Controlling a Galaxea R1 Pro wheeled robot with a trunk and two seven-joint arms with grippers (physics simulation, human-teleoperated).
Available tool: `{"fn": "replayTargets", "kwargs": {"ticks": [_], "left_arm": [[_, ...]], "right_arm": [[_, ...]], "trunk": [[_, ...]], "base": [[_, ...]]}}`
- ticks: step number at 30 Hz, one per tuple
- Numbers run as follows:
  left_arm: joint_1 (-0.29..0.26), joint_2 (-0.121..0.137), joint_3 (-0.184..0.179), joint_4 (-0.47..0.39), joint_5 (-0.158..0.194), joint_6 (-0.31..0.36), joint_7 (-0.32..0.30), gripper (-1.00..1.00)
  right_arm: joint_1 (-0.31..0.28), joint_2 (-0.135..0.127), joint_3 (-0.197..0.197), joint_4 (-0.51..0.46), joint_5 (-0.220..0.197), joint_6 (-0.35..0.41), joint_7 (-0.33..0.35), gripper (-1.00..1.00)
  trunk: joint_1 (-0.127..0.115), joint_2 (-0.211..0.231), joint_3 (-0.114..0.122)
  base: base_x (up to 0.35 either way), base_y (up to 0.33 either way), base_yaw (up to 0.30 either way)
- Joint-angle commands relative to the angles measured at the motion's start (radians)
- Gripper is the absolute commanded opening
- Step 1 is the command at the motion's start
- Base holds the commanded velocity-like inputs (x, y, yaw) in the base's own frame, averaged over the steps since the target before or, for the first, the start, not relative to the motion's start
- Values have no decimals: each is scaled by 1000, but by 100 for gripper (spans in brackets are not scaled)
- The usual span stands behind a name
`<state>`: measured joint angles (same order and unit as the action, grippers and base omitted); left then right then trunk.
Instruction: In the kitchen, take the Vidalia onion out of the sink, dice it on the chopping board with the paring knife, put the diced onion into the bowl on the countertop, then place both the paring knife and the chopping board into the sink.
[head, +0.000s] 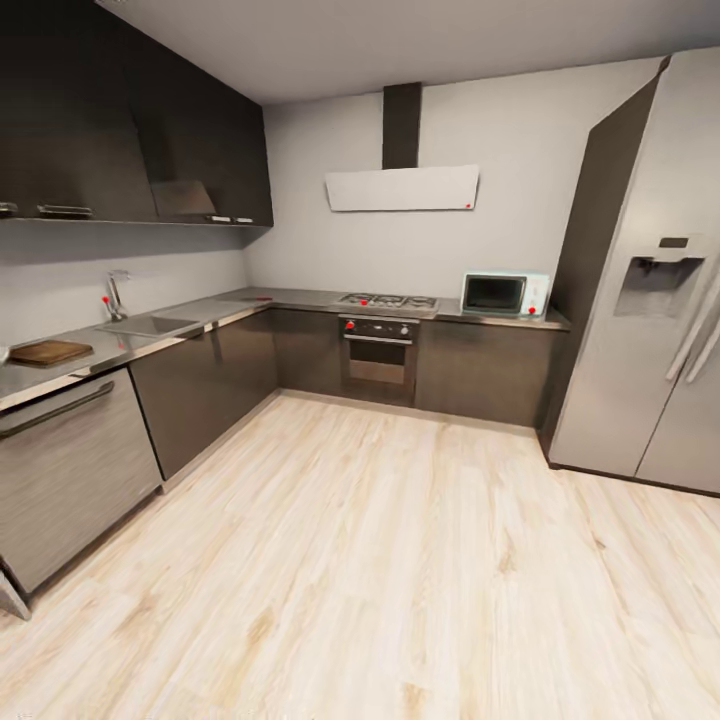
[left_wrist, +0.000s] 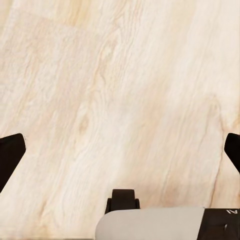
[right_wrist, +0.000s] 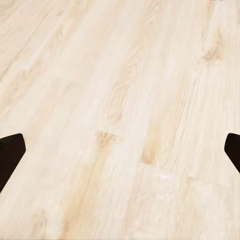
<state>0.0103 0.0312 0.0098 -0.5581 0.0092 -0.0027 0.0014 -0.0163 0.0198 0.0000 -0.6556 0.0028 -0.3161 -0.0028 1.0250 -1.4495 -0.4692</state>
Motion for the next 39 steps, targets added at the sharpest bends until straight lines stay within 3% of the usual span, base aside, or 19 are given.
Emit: {"fn": "replayTargets", "kwargs": {"ticks": [1,28,39], "left_arm": [[0,0,1,-2,1,0,0,100],[0,9,1,-5,0,0,0,100],[0,9,1,-6,0,0,0,100]], "right_arm": [[-1,0,0,1,0,-3,0,100],[-1,0,3,1,0,-3,-1,100],[-1,1,4,1,0,-3,0,100]], "trunk": [[0,0,-1],[0,0,-1],[0,0,-1]], "base": [[0,0,251],[0,-2,251],[67,-170,251]]}}
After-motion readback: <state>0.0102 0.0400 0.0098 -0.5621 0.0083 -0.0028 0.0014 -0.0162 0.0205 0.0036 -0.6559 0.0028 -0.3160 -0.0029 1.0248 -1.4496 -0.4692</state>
